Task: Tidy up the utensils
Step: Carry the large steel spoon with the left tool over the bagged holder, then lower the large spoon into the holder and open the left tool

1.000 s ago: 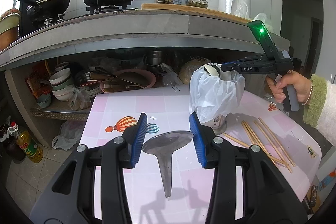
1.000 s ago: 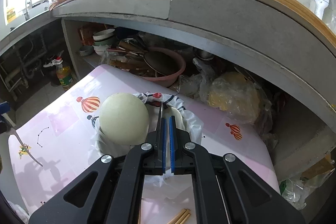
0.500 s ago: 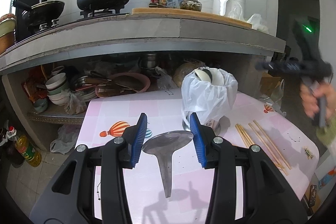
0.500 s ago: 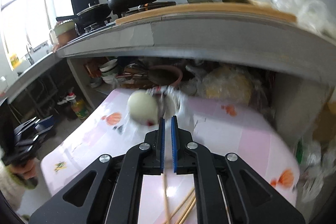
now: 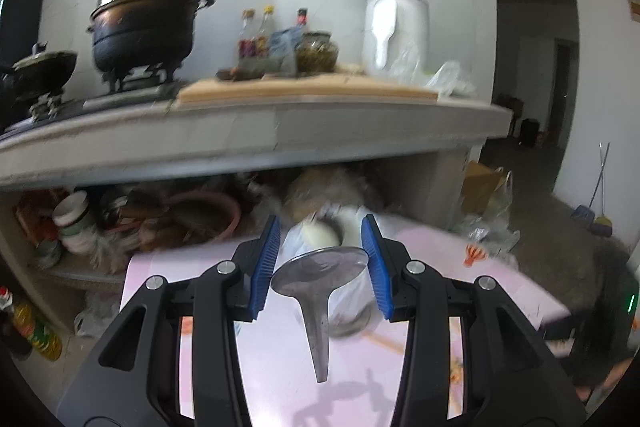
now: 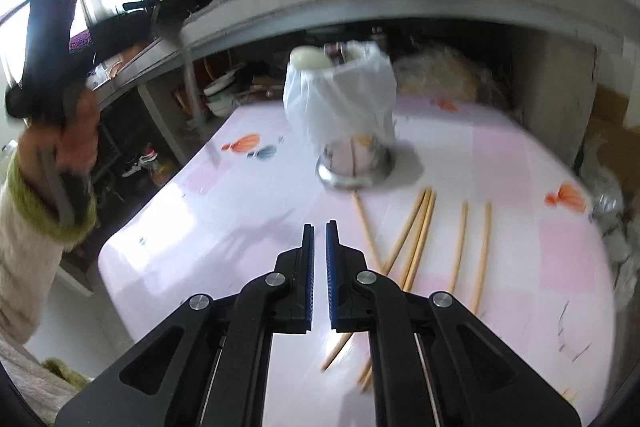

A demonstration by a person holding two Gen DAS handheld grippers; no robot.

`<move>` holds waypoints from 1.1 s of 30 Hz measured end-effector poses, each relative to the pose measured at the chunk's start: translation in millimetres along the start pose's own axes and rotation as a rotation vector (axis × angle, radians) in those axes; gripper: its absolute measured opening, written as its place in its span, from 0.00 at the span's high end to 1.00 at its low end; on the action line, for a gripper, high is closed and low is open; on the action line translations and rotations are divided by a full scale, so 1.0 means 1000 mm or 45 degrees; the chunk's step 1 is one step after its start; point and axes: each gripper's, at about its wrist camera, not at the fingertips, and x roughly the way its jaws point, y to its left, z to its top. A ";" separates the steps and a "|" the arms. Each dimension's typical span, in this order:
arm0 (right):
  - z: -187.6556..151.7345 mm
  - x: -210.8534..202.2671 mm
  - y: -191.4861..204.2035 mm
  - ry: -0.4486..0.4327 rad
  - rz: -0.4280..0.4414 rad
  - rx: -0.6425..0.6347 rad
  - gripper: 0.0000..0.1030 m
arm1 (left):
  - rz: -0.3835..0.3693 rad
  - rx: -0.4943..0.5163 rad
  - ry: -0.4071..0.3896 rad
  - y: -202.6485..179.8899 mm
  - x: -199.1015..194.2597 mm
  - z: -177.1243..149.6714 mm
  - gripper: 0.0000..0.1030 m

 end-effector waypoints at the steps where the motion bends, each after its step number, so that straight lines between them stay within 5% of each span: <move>1: -0.005 0.001 -0.001 0.009 0.013 0.020 0.94 | -0.010 0.004 -0.014 -0.005 0.004 0.009 0.61; 13: -0.019 0.005 -0.005 0.036 0.077 0.096 0.94 | -0.056 0.004 -0.102 -0.037 0.068 0.081 0.61; 33: -0.025 0.008 -0.012 0.069 0.094 0.123 0.94 | -0.092 -0.059 0.002 -0.033 0.157 0.060 0.61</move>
